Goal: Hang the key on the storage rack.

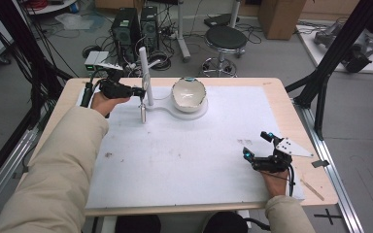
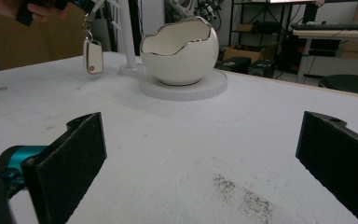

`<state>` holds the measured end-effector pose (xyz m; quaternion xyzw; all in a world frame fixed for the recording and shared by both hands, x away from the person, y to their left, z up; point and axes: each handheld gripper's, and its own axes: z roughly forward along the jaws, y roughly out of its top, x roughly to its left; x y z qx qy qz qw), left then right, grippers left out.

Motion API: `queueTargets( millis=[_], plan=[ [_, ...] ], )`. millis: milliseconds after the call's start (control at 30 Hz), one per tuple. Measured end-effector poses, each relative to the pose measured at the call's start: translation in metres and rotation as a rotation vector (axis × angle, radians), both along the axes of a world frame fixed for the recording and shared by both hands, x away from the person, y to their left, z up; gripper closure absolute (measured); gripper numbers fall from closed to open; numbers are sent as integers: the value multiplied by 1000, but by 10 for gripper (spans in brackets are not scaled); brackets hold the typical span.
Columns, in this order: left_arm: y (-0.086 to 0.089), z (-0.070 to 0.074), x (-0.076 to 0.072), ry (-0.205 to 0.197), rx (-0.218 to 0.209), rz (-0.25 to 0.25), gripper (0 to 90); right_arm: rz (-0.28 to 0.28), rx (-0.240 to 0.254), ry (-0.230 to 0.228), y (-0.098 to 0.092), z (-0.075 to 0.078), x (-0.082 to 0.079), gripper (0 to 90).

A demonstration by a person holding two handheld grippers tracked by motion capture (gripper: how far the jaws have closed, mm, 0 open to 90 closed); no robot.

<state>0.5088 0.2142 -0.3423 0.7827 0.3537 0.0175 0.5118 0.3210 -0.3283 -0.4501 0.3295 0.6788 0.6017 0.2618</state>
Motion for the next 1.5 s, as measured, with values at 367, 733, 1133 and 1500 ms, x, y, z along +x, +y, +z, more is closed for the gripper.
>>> queueTargets(
  millis=[367, 733, 1133, 1500],
  plan=[
    [3, -4, 3, 65, -29, 22, 742, -1, -6, -5, 0, 0, 0, 7],
    [5, -13, 6, 117, 0, 53, 741, 0, -9, -7, 0, 0, 0, 7],
    [-2, -16, 3, 5, 91, 56, 733, 0, -4, -2, 0, 0, 0, 7],
    [-2, -2, -30, -235, 93, 53, 268, -3, -10, -5, 0, 0, 0, 7]
  ],
)
